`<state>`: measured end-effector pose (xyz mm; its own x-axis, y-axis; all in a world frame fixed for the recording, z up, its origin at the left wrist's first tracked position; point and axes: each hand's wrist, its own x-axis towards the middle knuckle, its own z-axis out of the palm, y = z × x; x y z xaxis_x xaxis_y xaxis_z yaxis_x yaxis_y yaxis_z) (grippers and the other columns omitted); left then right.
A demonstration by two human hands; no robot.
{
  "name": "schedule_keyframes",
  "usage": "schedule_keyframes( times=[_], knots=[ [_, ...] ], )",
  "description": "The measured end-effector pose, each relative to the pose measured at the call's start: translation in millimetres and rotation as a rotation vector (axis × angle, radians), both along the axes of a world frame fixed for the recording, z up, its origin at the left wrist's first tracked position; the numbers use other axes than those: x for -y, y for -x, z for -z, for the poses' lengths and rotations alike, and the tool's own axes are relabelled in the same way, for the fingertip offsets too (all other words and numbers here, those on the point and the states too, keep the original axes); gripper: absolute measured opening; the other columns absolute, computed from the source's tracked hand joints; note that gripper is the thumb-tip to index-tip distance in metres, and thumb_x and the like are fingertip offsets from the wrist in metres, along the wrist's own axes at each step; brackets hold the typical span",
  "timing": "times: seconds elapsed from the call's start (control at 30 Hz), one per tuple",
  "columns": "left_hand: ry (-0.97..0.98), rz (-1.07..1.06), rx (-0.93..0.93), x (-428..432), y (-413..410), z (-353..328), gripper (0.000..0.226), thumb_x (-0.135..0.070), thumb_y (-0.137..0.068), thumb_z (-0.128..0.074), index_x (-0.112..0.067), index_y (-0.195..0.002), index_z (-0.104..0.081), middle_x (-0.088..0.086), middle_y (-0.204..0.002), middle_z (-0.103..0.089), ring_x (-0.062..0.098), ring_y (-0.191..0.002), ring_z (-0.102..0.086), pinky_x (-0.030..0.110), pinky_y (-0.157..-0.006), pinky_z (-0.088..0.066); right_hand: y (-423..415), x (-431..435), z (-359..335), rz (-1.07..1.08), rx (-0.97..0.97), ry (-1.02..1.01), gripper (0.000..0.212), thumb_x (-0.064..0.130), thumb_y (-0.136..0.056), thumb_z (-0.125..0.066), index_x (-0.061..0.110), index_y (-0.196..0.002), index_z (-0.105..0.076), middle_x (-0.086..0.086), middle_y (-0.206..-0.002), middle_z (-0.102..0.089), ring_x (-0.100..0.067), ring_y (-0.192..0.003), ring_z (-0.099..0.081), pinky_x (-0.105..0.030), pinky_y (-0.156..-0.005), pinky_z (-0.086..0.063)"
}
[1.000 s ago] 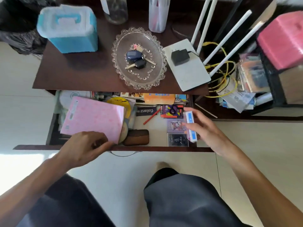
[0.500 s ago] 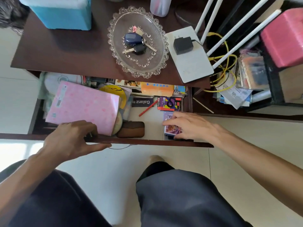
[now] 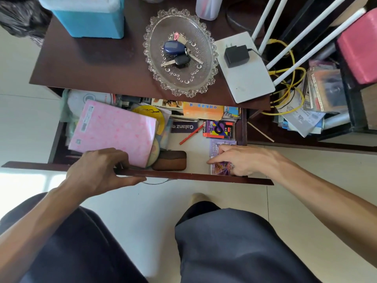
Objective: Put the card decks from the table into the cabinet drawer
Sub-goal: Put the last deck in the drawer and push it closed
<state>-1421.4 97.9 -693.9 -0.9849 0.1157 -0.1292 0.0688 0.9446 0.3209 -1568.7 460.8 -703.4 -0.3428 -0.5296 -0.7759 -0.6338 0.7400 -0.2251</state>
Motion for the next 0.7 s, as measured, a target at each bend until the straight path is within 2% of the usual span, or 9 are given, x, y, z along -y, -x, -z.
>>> schedule_keyframes(
  times=[0.13, 0.23, 0.27, 0.37, 0.47, 0.53, 0.6, 0.63, 0.7],
  knots=[
    [0.019, -0.014, 0.013, -0.4, 0.4, -1.5, 0.067, -0.096, -0.058, -0.039, -0.032, -0.063, -0.06, -0.017, -0.061, -0.062, 0.003, -0.051, -0.056, 0.026, -0.046, -0.053, -4.9, -3.5, -3.2, 0.056, 0.003, 0.059, 0.068, 0.011, -0.097, -0.052, 0.048, -0.152, -0.037, 0.01, -0.117, -0.041, -0.017, -0.111, -0.049, -0.035, -0.082, -0.05],
    [-0.022, 0.001, 0.049, -6.4, 0.0, -11.7, 0.063, -0.091, -0.062, -0.046, -0.032, -0.068, -0.065, -0.016, -0.067, -0.067, 0.006, -0.056, -0.06, 0.029, -0.051, -0.056, -13.4, -8.2, -12.2, 0.219, -0.045, 0.122, 0.058, 0.019, -0.101, -0.054, 0.043, -0.152, -0.041, 0.008, -0.152, -0.048, -0.02, -0.133, -0.051, -0.034, -0.099, -0.049],
    [-0.049, 0.004, 0.07, -7.9, -1.6, -17.0, 0.06, -0.087, -0.064, -0.05, -0.03, -0.072, -0.068, -0.015, -0.071, -0.07, 0.007, -0.059, -0.063, 0.031, -0.055, -0.058, -17.8, -12.3, -16.1, 0.29, -0.086, 0.164, 0.053, 0.024, -0.102, -0.055, 0.042, -0.151, -0.044, 0.008, -0.154, -0.049, -0.018, -0.133, -0.053, -0.033, -0.099, -0.048],
    [-0.132, -0.078, 0.134, 7.1, -14.3, -36.5, 0.045, -0.074, -0.068, -0.061, -0.033, -0.082, -0.073, -0.023, -0.075, -0.071, 0.0, -0.068, -0.067, 0.025, -0.064, -0.058, -42.2, -31.8, -35.8, 0.583, -0.204, 0.316, 0.045, 0.042, -0.099, -0.059, 0.044, -0.143, -0.051, 0.007, -0.137, -0.064, -0.012, -0.117, -0.063, -0.033, -0.088, -0.052],
    [-0.212, -0.327, 0.113, 56.7, -44.1, -53.3, 0.037, -0.073, -0.071, -0.061, -0.042, -0.085, -0.074, -0.031, -0.08, -0.071, -0.007, -0.076, -0.067, 0.023, -0.071, -0.054, -85.1, -56.4, -61.6, 0.945, -0.239, 0.496, 0.042, 0.053, -0.087, -0.068, 0.048, -0.128, -0.06, 0.016, -0.112, -0.069, 0.005, -0.099, -0.064, -0.028, -0.081, -0.053],
    [-0.204, -0.552, 0.05, 89.8, -67.4, -57.6, 0.023, -0.069, -0.077, -0.062, -0.05, -0.086, -0.072, -0.022, -0.087, -0.072, 0.004, -0.079, -0.066, 0.029, -0.07, -0.051, -117.6, -72.4, -70.4, 1.186, -0.336, 0.555, 0.036, 0.051, -0.084, -0.07, 0.048, -0.12, -0.063, 0.017, -0.111, -0.069, 0.007, -0.101, -0.062, -0.022, -0.079, -0.048],
    [-0.248, -0.78, -0.008, 112.0, -85.5, -54.9, 0.005, -0.064, -0.08, -0.063, -0.06, -0.079, -0.066, -0.013, -0.097, -0.073, 0.015, -0.089, -0.066, 0.033, -0.072, -0.049, -147.9, -76.8, -70.5, 1.366, -0.436, 0.544, 0.038, 0.052, -0.086, -0.07, 0.044, -0.122, -0.06, 0.012, -0.12, -0.066, -0.004, -0.106, -0.063, -0.027, -0.08, -0.049],
    [-0.284, -0.869, -0.03, 118.6, -91.1, -50.9, 0.006, -0.063, -0.08, -0.065, -0.058, -0.082, -0.067, -0.007, -0.105, -0.074, 0.02, -0.099, -0.067, 0.035, -0.076, -0.049, -157.3, -73.0, -70.1, 1.49, -0.398, 0.548, 0.043, 0.051, -0.088, -0.07, 0.041, -0.129, -0.058, 0.007, -0.125, -0.066, -0.012, -0.106, -0.065, -0.031, -0.081, -0.05],
    [-0.496, -1.022, -0.006, 124.8, -98.6, -43.5, 0.035, -0.059, -0.078, -0.069, -0.044, -0.109, -0.068, 0.003, -0.118, -0.072, 0.024, -0.109, -0.067, 0.038, -0.087, -0.051, -169.9, -59.0, -63.4, 1.833, -0.147, 0.671, 0.045, 0.036, -0.096, -0.068, 0.022, -0.137, -0.053, -0.005, -0.125, -0.065, -0.018, -0.095, -0.07, -0.029, -0.076, -0.055]
  ],
)
